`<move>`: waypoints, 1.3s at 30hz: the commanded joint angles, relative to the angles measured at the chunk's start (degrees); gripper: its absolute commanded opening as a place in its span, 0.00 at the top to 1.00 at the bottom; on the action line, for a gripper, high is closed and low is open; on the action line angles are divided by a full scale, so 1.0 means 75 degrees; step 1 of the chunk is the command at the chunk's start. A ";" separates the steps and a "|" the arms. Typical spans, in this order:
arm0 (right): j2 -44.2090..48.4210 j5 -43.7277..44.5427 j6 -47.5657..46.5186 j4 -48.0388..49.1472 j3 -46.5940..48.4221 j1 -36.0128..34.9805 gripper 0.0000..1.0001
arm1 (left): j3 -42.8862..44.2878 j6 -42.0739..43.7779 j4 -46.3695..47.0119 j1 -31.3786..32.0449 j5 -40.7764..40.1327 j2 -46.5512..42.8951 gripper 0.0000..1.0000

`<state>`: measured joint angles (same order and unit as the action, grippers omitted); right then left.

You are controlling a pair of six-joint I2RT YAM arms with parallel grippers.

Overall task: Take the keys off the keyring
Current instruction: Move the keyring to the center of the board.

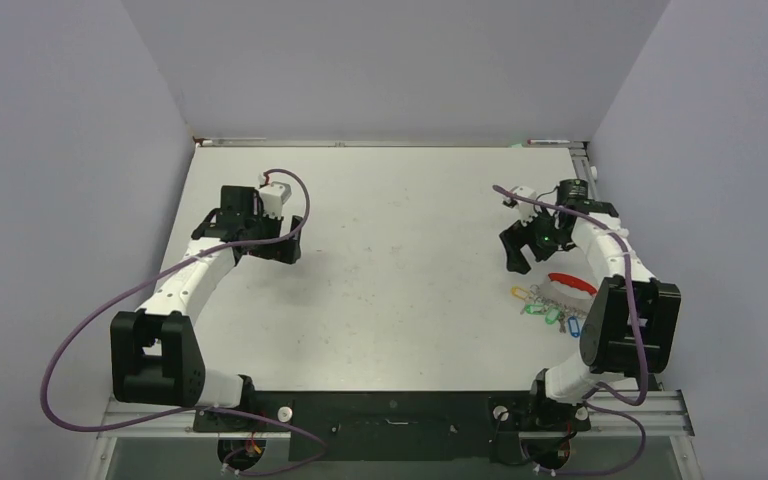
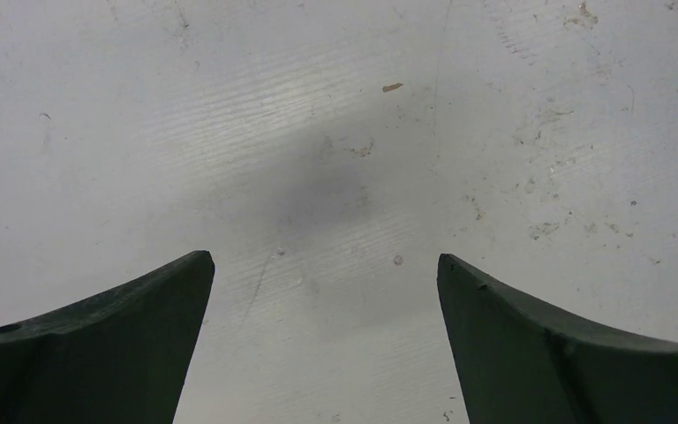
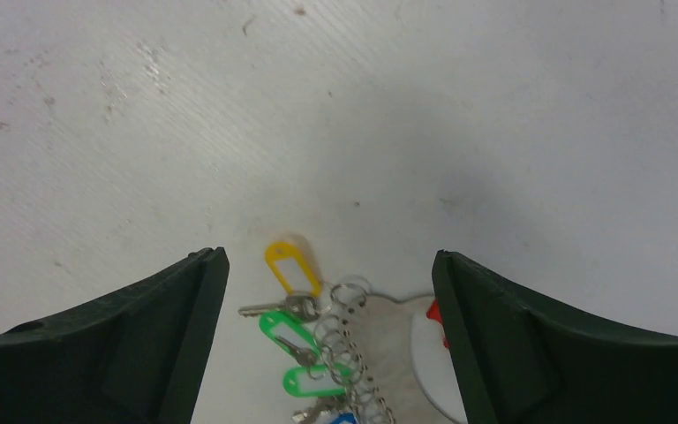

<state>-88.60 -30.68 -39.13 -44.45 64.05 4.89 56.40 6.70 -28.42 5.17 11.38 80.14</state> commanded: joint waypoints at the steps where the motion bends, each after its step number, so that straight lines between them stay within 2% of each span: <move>1: 0.0155 0.0421 -0.1535 -0.1463 0.0672 0.0757 0.10 | 0.0201 0.0123 0.0204 0.0180 0.0225 -0.0289 0.04; 8: -0.0591 0.1457 -0.3119 -0.2570 0.0985 0.2158 0.10 | 0.0301 0.0052 0.0166 0.0277 0.0129 -0.0105 0.04; 11: -0.0993 0.2019 -0.3323 -0.2582 0.0948 0.2199 0.10 | 0.0285 0.0050 0.0201 0.0322 0.0176 -0.0234 0.04; 19: -0.1542 0.2187 -0.3191 -0.2263 0.0648 0.1995 0.09 | 0.0199 -0.0047 0.0263 0.0362 0.0055 -0.0522 0.04; 28: -0.1951 0.1321 -0.2364 -0.1901 0.0122 0.0679 0.00 | 0.0249 -0.0294 0.0306 0.0365 -0.0061 -0.0663 0.04; 33: -0.2085 0.0689 -0.1667 -0.1509 0.0020 -0.0213 0.11 | 0.0266 -0.0354 0.0300 0.0357 -0.0214 -0.0671 0.04; 39: -0.2268 -0.0195 -0.0554 -0.0662 -0.0039 -0.1482 0.15 | 0.0286 -0.0421 0.0291 0.0360 -0.0301 -0.0668 0.04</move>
<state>-102.39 -21.32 -49.87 -55.79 65.39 -0.54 56.40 4.67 -28.34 7.57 10.20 76.93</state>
